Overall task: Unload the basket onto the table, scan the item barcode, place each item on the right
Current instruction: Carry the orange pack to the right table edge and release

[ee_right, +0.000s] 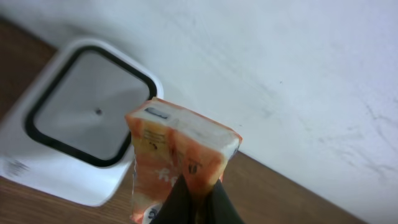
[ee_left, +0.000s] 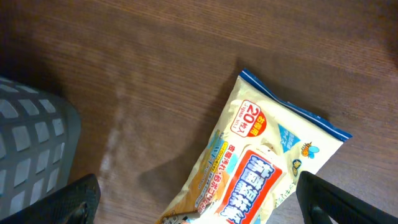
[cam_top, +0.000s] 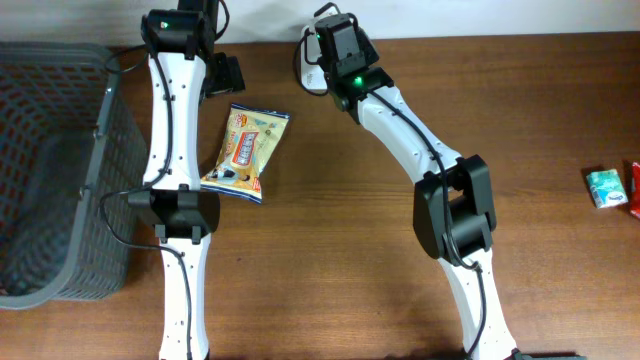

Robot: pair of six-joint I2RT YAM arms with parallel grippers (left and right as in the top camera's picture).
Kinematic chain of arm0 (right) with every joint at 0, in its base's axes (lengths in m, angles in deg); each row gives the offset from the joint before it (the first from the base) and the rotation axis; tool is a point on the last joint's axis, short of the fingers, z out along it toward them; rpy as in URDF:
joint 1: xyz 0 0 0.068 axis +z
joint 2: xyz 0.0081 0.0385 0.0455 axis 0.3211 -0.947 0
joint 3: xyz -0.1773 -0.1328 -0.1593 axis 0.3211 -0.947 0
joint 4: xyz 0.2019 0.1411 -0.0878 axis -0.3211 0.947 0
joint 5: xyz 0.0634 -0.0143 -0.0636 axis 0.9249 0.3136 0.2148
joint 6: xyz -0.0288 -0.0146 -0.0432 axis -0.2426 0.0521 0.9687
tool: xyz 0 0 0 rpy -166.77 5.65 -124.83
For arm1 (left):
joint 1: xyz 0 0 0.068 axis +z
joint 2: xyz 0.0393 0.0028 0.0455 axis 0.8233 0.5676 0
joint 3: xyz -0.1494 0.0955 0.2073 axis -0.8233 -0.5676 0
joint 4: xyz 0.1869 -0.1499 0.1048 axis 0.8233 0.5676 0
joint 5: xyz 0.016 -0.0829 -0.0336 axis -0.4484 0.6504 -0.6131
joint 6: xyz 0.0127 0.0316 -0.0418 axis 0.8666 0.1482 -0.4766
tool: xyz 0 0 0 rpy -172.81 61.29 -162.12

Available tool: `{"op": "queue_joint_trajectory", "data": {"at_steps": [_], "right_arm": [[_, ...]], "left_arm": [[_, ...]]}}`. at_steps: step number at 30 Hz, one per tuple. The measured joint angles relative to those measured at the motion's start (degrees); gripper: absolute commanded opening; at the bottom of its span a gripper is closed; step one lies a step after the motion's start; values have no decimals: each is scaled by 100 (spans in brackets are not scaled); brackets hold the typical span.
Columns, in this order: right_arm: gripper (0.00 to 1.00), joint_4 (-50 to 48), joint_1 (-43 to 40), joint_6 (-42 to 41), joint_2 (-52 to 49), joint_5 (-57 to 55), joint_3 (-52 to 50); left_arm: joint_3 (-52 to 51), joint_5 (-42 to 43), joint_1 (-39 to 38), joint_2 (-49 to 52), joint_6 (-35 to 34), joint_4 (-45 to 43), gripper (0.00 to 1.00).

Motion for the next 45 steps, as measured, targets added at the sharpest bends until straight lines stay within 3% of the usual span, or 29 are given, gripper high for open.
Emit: {"op": "queue_joint_trajectory", "data": {"at_steps": [1, 8, 10, 13, 16, 18, 21, 23, 28, 33, 34, 35, 37, 38, 43, 45], "right_arm": [[4, -463, -11, 219, -74, -9, -11], [4, -1318, -22, 774, -142, 931, -9], [4, -1314, -22, 525, -247, 931, -9], [4, -1276, -118, -520, -273, 208, -4], [4, -385, -710, -1320, 125, -990, -4], [4, 1300, -1488, -2210, 708, -1268, 50], [4, 3143, -2900, -3630, 1134, -1078, 127], [4, 3823, -3532, -4063, 1134, -555, 61], [4, 4229, -4977, -4426, 1132, 944, -63], [5, 4092, -5215, -4415, 1132, 669, -634], [8, 4087, -5429, -4413, 1132, 603, -704], [54, 4089, -5637, -4413, 1132, 557, -732], [93, 4092, -6008, -4424, 1132, 485, -737], [99, 4096, -6081, -4422, 1132, 476, -737], [99, 4721, -6070, -4415, 1141, 540, -734], [99, 4876, -6070, -4422, 1412, 1058, -741]], "left_arm": [[0, 0, 0, 2, 0, 0, 99], [0, 0, 0, 2, 0, -2, 99], [0, 0, 0, 2, 0, -2, 99], [0, 0, 0, 0, 0, -2, 99], [0, 0, 0, 0, -2, -9, 99], [0, 0, 0, 2, 0, -9, 99], [0, 0, 0, 2, 0, -11, 99], [0, 2, 0, 2, 0, 0, 99], [0, 0, 0, 2, 0, -2, 99], [0, 0, 0, 2, 0, -4, 99], [0, 0, 0, 2, 0, -4, 99], [0, 0, 0, 2, 0, -2, 99], [0, 0, 0, 2, 0, -2, 99], [0, 0, 0, 2, 0, -2, 99], [0, 0, 0, 2, 0, -2, 99], [0, 0, 0, 2, 0, -2, 99]]}}
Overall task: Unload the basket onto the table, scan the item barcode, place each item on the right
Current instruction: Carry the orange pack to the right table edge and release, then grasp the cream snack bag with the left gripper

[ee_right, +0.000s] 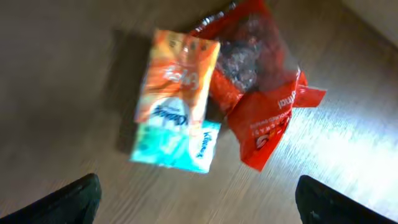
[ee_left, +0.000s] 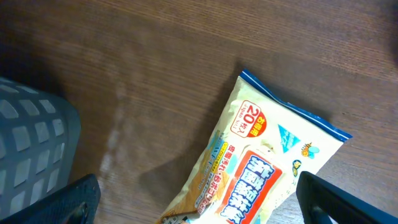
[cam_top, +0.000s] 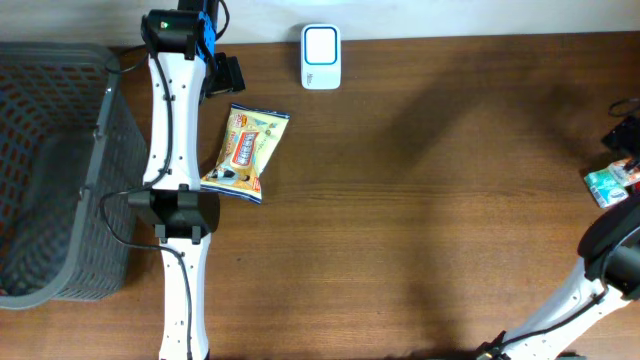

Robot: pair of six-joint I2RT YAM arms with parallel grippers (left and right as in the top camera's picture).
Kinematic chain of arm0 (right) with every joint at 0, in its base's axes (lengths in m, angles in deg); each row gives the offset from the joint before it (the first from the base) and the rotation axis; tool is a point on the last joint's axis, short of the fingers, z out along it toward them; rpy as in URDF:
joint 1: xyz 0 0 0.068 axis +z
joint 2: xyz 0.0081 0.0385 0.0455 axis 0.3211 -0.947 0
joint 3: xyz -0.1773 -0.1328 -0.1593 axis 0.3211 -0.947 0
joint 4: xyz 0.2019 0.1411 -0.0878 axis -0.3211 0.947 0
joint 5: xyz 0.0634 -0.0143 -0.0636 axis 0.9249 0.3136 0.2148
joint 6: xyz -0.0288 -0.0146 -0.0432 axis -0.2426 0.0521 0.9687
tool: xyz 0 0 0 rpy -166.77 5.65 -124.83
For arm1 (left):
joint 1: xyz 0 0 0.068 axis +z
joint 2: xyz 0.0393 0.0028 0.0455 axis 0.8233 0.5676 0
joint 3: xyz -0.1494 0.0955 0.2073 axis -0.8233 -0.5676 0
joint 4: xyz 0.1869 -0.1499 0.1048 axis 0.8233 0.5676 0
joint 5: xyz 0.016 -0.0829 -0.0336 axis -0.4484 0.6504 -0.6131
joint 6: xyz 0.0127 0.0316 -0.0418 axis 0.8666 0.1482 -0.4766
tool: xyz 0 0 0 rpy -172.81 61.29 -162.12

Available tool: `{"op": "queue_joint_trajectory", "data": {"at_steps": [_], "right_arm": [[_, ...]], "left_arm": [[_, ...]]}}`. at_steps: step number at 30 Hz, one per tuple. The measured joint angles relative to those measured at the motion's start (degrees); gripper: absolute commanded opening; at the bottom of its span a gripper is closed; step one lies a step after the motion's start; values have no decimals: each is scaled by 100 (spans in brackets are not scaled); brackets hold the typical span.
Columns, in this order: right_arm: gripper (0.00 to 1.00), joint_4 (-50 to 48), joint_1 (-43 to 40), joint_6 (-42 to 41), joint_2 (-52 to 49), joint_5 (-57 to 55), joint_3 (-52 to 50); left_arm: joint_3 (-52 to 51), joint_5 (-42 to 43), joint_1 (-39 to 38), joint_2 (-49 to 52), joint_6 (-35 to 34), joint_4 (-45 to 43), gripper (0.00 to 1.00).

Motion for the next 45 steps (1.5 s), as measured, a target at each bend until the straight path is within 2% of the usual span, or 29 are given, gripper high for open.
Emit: {"op": "queue_joint_trajectory", "data": {"at_steps": [3, 5, 7, 8, 10, 13, 20, 22, 25, 28, 31, 34, 37, 41, 45], "right_arm": [[99, 656, 136, -446, 1093, 570, -72], [99, 680, 396, -614, 2068, 570, -219], [99, 496, 686, -697, 3062, 498, -944], [99, 136, 793, -726, 3541, 474, -1711], [99, -402, 811, -741, 3965, 461, -2841], [99, -636, 811, -739, 4000, -13, -3375], [99, -492, 811, -743, 3995, -369, -3412], [98, -492, 811, -745, 3995, -387, -3412], [98, -492, 811, -743, 3993, -389, -3412], [98, -492, 811, -743, 3993, -389, -3412], [98, -490, 811, -743, 3993, -389, -3412], [98, -492, 811, -745, 3993, -387, -3412], [98, -492, 811, -745, 3993, -387, -3412], [98, -490, 811, -743, 3993, -387, -3412], [98, -490, 811, -745, 3993, -389, -3412]], "left_arm": [[0, 0, 0, 0, 0, -2, 99], [0, 2, 0, 0, 0, 4, 99], [0, 0, 0, 0, 0, 2, 99], [0, 0, 0, 0, 0, -7, 99], [0, -2, 0, 0, 0, 0, 99], [0, 0, 0, 0, 0, 0, 99], [0, 57, 0, 0, 0, -4, 99], [0, 603, 2, 0, 0, -2, 99], [0, 2059, -70, 0, 264, -2, 99], [0, 2402, -459, 0, 485, -2, 99], [0, 2402, -846, 0, 525, -2, 99], [0, 2269, -857, 0, 527, -2, 99], [-236, 1845, -831, 72, 675, 0, 99], [-841, 743, -831, 96, 879, 0, 99], [-911, 667, -789, 101, 1082, 0, 96]]}}
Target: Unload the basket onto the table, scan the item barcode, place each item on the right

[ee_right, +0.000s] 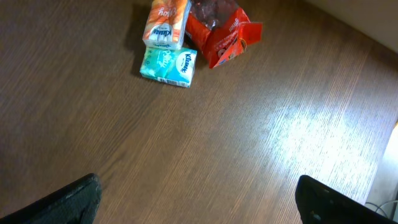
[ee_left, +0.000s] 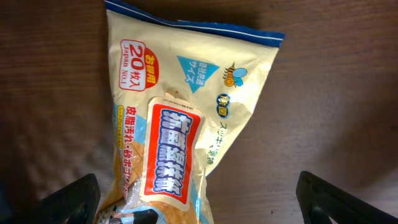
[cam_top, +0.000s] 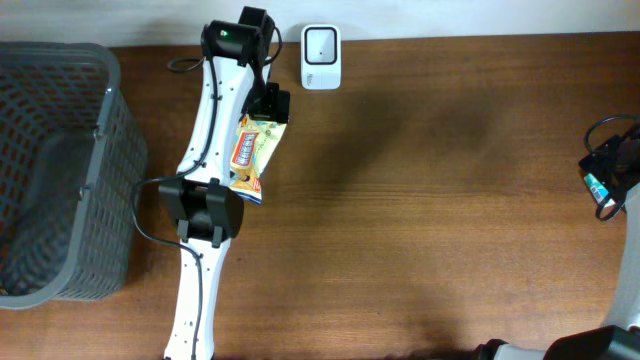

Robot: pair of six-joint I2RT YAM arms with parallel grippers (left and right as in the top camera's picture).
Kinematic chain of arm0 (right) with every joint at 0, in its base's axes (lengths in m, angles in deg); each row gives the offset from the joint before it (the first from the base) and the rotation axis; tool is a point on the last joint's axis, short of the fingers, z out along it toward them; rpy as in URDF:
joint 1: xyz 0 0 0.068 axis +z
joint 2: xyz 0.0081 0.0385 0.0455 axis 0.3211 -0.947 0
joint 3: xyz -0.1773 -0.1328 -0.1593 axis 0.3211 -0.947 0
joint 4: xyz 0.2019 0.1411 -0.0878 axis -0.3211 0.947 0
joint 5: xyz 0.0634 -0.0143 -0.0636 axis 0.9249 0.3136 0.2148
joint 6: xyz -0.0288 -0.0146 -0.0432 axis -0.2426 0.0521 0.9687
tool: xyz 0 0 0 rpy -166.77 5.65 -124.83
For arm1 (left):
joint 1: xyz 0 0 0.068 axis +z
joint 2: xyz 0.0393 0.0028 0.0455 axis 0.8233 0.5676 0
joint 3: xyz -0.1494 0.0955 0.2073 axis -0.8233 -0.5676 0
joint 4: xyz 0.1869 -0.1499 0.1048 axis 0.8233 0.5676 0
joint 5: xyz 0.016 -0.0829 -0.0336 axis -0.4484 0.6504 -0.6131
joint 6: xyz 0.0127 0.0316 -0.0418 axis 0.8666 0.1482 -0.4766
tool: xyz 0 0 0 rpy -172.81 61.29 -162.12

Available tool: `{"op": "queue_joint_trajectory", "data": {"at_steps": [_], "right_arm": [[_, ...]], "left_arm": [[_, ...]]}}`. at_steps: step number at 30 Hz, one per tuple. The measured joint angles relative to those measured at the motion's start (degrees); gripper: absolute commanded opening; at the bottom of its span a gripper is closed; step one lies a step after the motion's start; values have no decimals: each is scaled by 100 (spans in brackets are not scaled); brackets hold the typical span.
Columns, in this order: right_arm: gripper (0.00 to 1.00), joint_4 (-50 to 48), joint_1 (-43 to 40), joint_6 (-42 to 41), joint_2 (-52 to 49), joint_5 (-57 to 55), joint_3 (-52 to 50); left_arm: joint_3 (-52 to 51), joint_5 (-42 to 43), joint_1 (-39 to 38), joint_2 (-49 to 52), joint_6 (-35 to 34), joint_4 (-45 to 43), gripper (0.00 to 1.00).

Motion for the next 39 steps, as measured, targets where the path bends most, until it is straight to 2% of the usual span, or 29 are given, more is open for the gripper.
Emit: {"op": "queue_joint_trajectory", "data": {"at_steps": [3, 4, 5, 6, 7, 10, 16, 21, 22, 23, 24, 25, 26, 28, 30, 35, 37, 38, 39], "right_arm": [[98, -2, 0, 2, 0, 0, 0], [98, -2, 0, 4, 0, 2, 0], [98, -2, 0, 0, 0, 0, 0], [98, -2, 0, 2, 0, 0, 0], [98, -2, 0, 2, 0, 0, 0], [99, 0, 0, 4, -9, 2, 0], [98, 0, 0, 0, -9, 0, 0], [98, 0, 0, 0, -9, 0, 0], [98, 0, 0, 2, -9, 0, 0], [98, 0, 0, 2, -9, 0, 0], [98, 0, 0, 0, -9, 0, 0], [98, 0, 0, 2, -9, 0, 0], [99, 0, 0, 2, -9, 2, 0], [98, 0, 0, 4, -9, 0, 0], [99, 0, 0, 0, -9, 0, 0], [98, 0, 0, 2, -9, 0, -2], [99, 0, 0, 0, -9, 0, 0], [98, 0, 0, 2, -9, 0, -2], [98, 2, 0, 2, -9, 0, -2]], "left_arm": [[-752, 260, -11, 4, 326, -26, 97], [-1143, 299, -28, 4, 365, -15, 95], [-1749, 332, -61, 39, 428, -22, 89], [-1812, 330, -70, 63, 439, -31, 79], [-2120, 225, -76, 59, 466, -221, 53], [-2293, -33, -46, 20, 452, -553, 0], [-2308, 173, -46, -107, 267, -671, 0], [-2177, 1823, -374, -105, 184, -387, 0], [-2127, 2035, -466, -96, 184, -376, 19], [-2009, 2308, -625, -72, 131, -339, 44], [-1917, 2441, -719, -35, -17, -304, 81], [-1847, 2518, -765, -17, -85, -302, 89], [-1781, 2570, -763, -17, -162, -299, 91], [-1731, 2618, -739, -17, -221, -280, 90], [-1661, 2612, -719, -17, -225, -258, 84], [-407, 2326, -409, 9, -264, -151, 73], [-328, 1858, -210, 9, -271, -140, 59], [-330, 1777, -140, 9, -260, -31, 40], [-393, 1873, -153, 9, -223, -13, 27]]}}
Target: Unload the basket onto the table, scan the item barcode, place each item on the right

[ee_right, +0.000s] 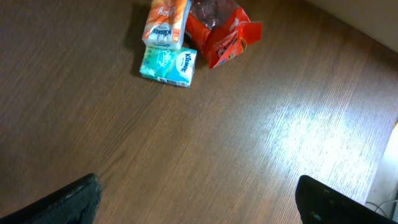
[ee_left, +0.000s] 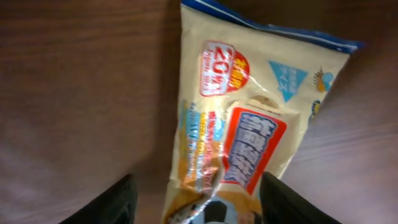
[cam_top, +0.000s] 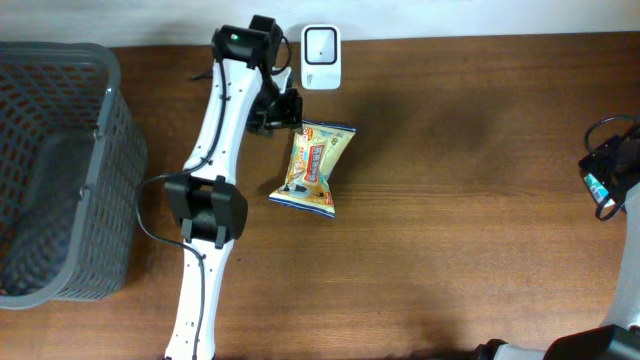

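The wipes packet (cam_top: 312, 168), cream and orange with blue ends, lies slanted just below the white scanner (cam_top: 320, 45) at the table's back edge. In the left wrist view the packet (ee_left: 249, 137) fills the middle and its near end sits crumpled between the two dark fingers (ee_left: 112, 202). My left gripper (ee_left: 196, 190) is shut on that end. My right gripper (ee_right: 199, 205) hangs open high over the table's right edge, nothing between its fingers.
A grey mesh basket (cam_top: 60, 170) stands at the left edge. Below the right gripper lie an orange tissue pack (ee_right: 166, 22), a teal Kleenex pack (ee_right: 168, 65) and a red snack bag (ee_right: 224, 28). The left arm (cam_top: 225, 130) reaches up the table's left-centre.
The left jaws have narrowed onto the wipes packet. The packet now lies further right, below the scanner instead of beside the arm, and is turned. The right arm has not moved.
My right gripper held the orange tissue pack in front of the scanner while the left hung open near the wipes packet. Then the orange pack lay on the pile at the right, with the right gripper open. The left gripper was then over the wipes packet; now it holds it.
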Robot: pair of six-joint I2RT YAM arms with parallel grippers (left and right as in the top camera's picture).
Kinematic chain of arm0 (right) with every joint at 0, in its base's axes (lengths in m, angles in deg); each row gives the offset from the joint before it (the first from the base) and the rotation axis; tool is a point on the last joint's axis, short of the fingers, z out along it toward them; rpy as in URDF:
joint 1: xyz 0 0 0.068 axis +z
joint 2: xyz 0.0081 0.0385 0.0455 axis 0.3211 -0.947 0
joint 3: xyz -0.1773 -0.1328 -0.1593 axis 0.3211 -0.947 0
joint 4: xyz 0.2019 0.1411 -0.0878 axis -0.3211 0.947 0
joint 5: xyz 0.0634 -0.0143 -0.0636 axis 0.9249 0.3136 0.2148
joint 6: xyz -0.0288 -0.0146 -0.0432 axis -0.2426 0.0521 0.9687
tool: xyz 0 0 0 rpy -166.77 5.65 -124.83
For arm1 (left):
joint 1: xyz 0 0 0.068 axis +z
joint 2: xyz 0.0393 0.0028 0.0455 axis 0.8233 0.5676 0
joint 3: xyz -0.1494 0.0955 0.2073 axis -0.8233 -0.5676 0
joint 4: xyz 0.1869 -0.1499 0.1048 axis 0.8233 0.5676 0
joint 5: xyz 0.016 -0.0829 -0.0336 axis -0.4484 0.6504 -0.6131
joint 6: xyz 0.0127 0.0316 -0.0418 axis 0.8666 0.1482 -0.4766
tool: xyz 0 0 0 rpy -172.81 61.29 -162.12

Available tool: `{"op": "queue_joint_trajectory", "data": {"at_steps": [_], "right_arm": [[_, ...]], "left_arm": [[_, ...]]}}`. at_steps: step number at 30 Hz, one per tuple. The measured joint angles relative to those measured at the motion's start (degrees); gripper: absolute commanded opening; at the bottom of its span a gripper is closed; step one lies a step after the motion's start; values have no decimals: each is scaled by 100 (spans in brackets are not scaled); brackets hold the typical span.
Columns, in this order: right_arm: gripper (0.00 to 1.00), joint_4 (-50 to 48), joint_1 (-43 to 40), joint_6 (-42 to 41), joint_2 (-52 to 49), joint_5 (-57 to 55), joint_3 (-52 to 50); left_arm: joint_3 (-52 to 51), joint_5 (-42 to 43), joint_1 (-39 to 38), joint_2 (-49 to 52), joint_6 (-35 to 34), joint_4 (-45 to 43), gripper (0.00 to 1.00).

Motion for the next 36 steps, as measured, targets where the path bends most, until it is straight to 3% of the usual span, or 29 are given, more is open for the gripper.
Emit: {"op": "queue_joint_trajectory", "data": {"at_steps": [2, 7, 11, 13, 15, 18, 20, 22, 24, 26, 29, 31, 36], "right_arm": [[98, -2, 0, 0, 0, 0, 0], [98, -2, 0, -2, 0, 0, 0], [98, -2, 0, 0, 0, 0, -4], [98, -2, 0, 0, -7, -4, -9], [98, -4, 0, -2, -11, -2, -13], [98, -4, 0, -4, -15, -20, -24], [98, -2, 0, 0, -22, -17, -28], [98, -2, 0, 0, -22, -20, -28], [98, -2, 0, -2, -22, -20, -28], [99, 0, 0, 0, -22, -20, -31], [98, 0, 0, 0, -22, -20, -31], [98, -4, 0, 0, -22, -20, -31], [98, 0, 0, 0, -22, -20, -31]], "left_arm": [[-197, 234, -197, 0, 216, 0, 52], [-407, 466, -756, -68, 544, -4, 61], [-2559, 323, -730, -1805, 673, 22, 65], [-3836, 457, -800, -2785, 686, -37, 77], [-4898, 584, -1067, -2929, 625, -691, 80], [-6245, 608, -1370, -2865, -603, -2192, 81], [-6522, 389, -1287, -2857, -1399, -2761, 82], [-6548, 234, -1202, -2857, -1716, -3237, 82], [-6548, -262, -1174, -2857, -1908, -3475, 73], [-6551, -1316, -1185, -2857, -1947, -3556, 66], [-6551, -2983, -1154, -2857, -1971, -3665, 66], [-6457, -3491, -1016, -2857, -1971, -3615, 66], [-5327, -1775, -800, -3296, -883, -4144, 63]]}}
